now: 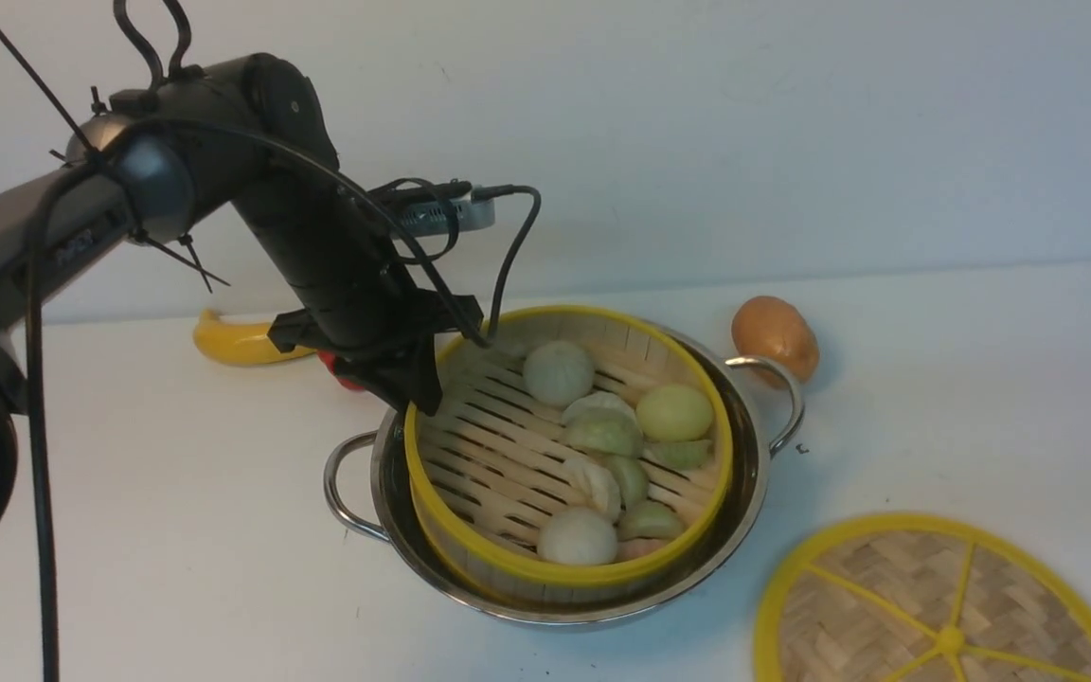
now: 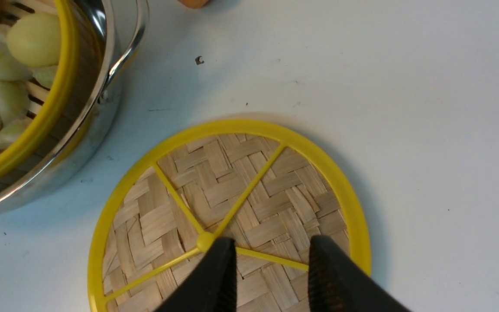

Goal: Place the steamer in the pot on the white table, and put the lid on the steamer.
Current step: 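Place the bamboo steamer basket with dumplings into the steel pot with the left gripper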

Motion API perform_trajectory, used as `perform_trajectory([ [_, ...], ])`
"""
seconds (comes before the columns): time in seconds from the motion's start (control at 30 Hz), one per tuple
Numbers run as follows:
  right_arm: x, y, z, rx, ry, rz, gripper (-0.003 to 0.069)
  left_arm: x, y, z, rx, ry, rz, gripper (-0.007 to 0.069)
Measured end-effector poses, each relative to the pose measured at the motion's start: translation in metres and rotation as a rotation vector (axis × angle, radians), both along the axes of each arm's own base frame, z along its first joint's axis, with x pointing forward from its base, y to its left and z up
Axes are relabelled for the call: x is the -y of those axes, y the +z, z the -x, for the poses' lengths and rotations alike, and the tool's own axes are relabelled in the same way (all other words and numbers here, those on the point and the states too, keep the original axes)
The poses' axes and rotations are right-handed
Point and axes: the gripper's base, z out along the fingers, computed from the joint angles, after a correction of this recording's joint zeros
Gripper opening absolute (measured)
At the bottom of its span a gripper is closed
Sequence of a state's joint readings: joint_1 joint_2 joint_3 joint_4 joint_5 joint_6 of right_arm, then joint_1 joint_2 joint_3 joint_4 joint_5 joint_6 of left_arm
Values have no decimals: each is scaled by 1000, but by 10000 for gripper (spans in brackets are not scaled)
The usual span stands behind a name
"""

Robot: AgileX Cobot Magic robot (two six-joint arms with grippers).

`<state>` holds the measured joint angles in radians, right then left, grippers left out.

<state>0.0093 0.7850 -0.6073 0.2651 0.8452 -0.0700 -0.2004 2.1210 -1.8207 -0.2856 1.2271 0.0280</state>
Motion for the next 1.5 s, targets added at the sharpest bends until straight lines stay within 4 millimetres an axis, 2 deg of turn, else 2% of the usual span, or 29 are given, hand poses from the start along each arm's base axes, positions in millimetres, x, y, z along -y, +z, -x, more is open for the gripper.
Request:
perform_trajectory([
  [0.57,0,0,0,0,0,0,248,1,-26,-7,-42,-11,21,83],
  [1.0,0,0,0,0,1,1,248,-2,-28,-8,-33,-18,-17,106],
  [1.17,0,0,0,0,1,1,248,-2,-27,-9,-30,-20,-18,190],
  [1.33,0,0,0,0,1,1,248,-2,-26,-9,-28,-24,-13,307],
  [1.5,0,0,0,0,1,1,248,-2,-25,-9,-22,-29,-13,366],
])
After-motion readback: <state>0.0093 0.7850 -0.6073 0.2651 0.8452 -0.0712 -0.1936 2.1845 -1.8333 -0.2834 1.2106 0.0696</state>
